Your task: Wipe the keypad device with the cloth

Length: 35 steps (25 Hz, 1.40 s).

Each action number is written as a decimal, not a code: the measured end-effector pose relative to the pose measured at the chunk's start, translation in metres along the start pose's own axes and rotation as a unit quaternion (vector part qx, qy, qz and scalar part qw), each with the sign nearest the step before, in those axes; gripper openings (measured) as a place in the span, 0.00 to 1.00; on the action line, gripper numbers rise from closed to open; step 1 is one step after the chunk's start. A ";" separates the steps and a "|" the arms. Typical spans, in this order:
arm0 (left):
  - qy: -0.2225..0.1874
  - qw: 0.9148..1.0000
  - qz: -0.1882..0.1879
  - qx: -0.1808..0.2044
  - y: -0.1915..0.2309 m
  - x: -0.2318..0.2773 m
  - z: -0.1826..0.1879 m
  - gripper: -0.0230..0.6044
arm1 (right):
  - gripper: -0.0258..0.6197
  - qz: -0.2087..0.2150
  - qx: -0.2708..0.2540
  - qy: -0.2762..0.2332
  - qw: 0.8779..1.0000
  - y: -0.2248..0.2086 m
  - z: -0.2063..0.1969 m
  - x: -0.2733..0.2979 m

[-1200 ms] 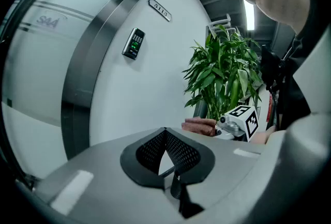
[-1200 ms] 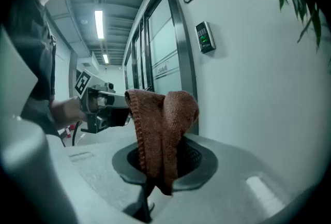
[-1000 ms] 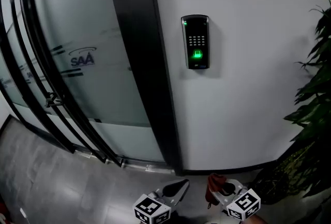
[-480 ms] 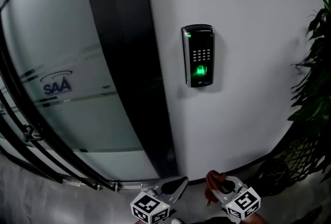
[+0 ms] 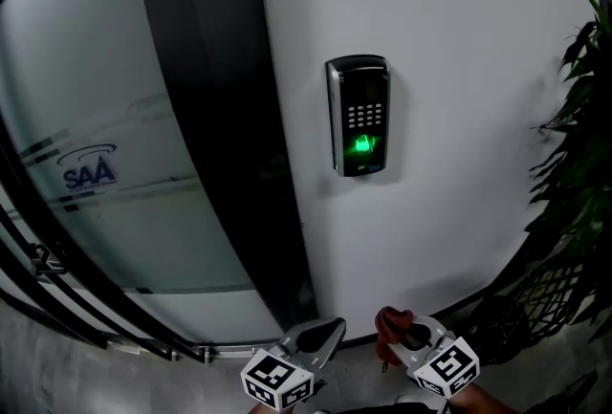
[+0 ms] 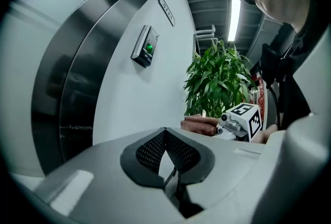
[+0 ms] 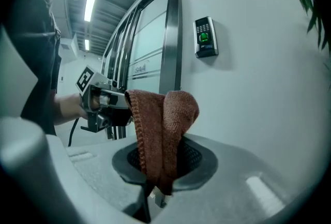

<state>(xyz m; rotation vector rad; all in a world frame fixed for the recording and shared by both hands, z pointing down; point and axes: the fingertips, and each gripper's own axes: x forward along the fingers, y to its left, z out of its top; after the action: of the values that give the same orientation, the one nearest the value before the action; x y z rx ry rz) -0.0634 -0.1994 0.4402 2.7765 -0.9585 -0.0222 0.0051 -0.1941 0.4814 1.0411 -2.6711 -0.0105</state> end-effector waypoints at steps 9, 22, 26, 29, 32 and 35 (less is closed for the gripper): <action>-0.005 1.000 0.013 -0.007 -0.004 0.028 0.000 0.06 | 0.13 -0.062 -0.307 0.021 0.949 -0.058 0.090 0.003; 0.007 1.000 0.010 0.020 -0.024 0.022 -0.003 0.06 | 0.13 -0.273 -0.656 -0.015 0.704 -0.097 0.323 0.017; 0.003 1.000 0.018 0.019 -0.023 0.014 -0.001 0.06 | 0.13 -0.302 -0.660 -0.027 0.687 -0.102 0.365 0.021; -0.001 0.999 0.027 0.019 -0.020 0.008 -0.001 0.06 | 0.13 -0.315 -0.661 -0.029 0.680 -0.108 0.386 0.027; -0.003 0.999 0.033 0.017 -0.020 0.003 -0.001 0.06 | 0.13 -0.323 -0.666 -0.029 0.672 -0.112 0.399 0.033; -0.002 0.999 0.036 0.013 -0.019 0.000 -0.003 0.06 | 0.13 -0.335 -0.669 -0.026 0.663 -0.116 0.408 0.039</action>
<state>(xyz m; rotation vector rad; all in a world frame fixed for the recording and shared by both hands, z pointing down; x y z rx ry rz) -0.0521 -0.1840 0.4395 2.7644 -1.0666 -0.0055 -0.0494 -0.3438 0.0860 1.2080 -1.3028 -1.7865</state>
